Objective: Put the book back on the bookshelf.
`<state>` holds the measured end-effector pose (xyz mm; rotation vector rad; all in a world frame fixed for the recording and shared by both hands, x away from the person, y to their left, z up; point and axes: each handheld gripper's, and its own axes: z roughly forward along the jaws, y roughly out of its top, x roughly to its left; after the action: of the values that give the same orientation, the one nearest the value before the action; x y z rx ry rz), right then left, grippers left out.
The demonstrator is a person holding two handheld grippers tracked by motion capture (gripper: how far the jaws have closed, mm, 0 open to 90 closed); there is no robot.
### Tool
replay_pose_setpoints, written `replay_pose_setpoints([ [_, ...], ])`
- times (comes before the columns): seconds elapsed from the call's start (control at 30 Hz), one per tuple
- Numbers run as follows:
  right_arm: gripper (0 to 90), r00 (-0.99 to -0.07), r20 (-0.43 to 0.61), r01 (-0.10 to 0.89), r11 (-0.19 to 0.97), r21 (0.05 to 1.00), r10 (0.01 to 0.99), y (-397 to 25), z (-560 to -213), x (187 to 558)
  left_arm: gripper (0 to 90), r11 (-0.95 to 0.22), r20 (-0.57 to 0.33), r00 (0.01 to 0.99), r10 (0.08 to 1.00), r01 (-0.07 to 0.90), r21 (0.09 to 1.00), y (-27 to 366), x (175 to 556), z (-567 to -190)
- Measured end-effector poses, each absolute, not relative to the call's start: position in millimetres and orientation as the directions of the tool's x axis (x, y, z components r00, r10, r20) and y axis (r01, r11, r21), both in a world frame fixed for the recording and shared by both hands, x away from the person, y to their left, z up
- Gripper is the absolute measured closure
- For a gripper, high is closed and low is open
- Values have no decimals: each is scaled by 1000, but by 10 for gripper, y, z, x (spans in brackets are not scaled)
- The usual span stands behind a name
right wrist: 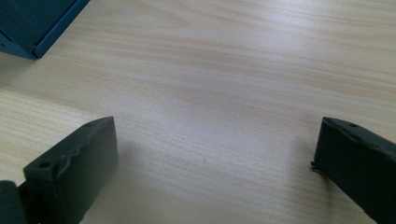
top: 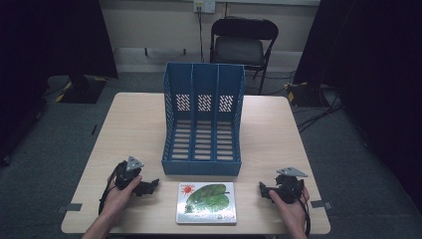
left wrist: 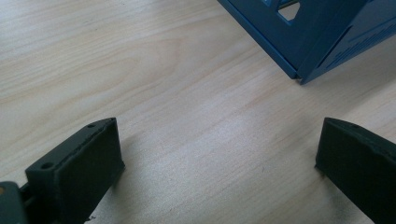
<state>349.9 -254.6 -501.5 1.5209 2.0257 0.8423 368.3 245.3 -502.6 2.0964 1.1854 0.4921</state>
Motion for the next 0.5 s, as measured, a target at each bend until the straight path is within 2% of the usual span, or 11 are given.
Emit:
replay_pose_setpoints([
  [0.3,0,-256,-4,678,183,712,967,-2532,-5012,3483,0,-352,-5,507,862,606,713,2439,3679,-5029],
  [0.37,77,-253,-4,676,180,714,968,-2529,-4996,3471,2,-347,-7,498,867,615,708,2435,3672,-5020],
  [0.43,158,-257,4,671,176,720,966,-2522,-4970,3461,45,-328,-10,476,879,621,712,2435,3662,-5002],
  [0.5,148,-269,8,680,184,710,963,-2512,-4960,3466,136,-326,-10,470,882,626,709,2440,3644,-4976],
])
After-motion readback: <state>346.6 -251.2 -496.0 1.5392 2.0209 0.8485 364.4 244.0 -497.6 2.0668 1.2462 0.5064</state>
